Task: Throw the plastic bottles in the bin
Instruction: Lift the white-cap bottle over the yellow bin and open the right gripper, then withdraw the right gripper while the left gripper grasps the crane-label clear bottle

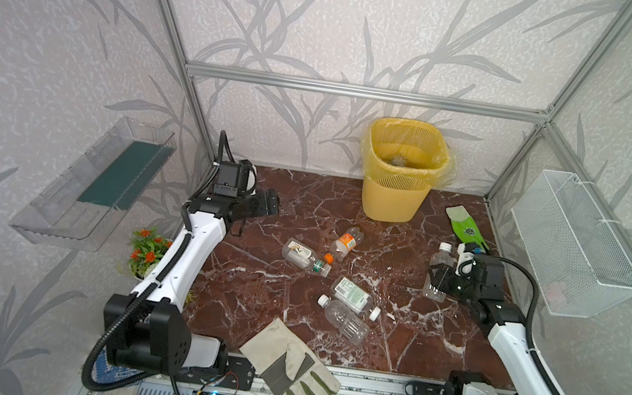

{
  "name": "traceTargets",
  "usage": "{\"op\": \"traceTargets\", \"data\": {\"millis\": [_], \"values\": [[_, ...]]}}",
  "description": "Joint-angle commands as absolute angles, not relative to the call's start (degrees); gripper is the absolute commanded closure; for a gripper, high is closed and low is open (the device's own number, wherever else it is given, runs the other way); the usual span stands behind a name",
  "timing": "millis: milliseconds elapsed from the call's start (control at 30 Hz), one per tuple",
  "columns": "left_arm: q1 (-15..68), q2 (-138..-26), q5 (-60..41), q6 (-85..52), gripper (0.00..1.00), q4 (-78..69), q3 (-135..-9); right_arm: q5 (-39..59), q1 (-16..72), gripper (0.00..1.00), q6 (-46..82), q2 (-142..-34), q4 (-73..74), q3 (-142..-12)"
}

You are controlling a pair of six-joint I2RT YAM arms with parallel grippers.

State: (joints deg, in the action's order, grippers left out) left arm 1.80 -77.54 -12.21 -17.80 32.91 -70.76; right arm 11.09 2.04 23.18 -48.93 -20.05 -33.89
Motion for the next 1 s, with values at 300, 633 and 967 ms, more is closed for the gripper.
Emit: {"op": "traceTargets", "data": {"millis": [300, 633, 967], "values": [[2.4, -76.31, -13.79, -23.07, 0.03, 32.85, -70.61, 29.43, 3.31, 0.02, 31.47, -85.67, -18.04, -106.06], [14.46, -64.4, -10.51, -36.51, 0.01, 31.56, -53.75, 19.37, -0.46, 0.01, 25.5, -76.88, -22.27, -98.34], [25.5, -63.73, -4.16, -62.75, 0.01, 20.74, -43.02, 8.98, -0.45, 0.01, 22.89, -67.58, -34.75, -65.39]]}}
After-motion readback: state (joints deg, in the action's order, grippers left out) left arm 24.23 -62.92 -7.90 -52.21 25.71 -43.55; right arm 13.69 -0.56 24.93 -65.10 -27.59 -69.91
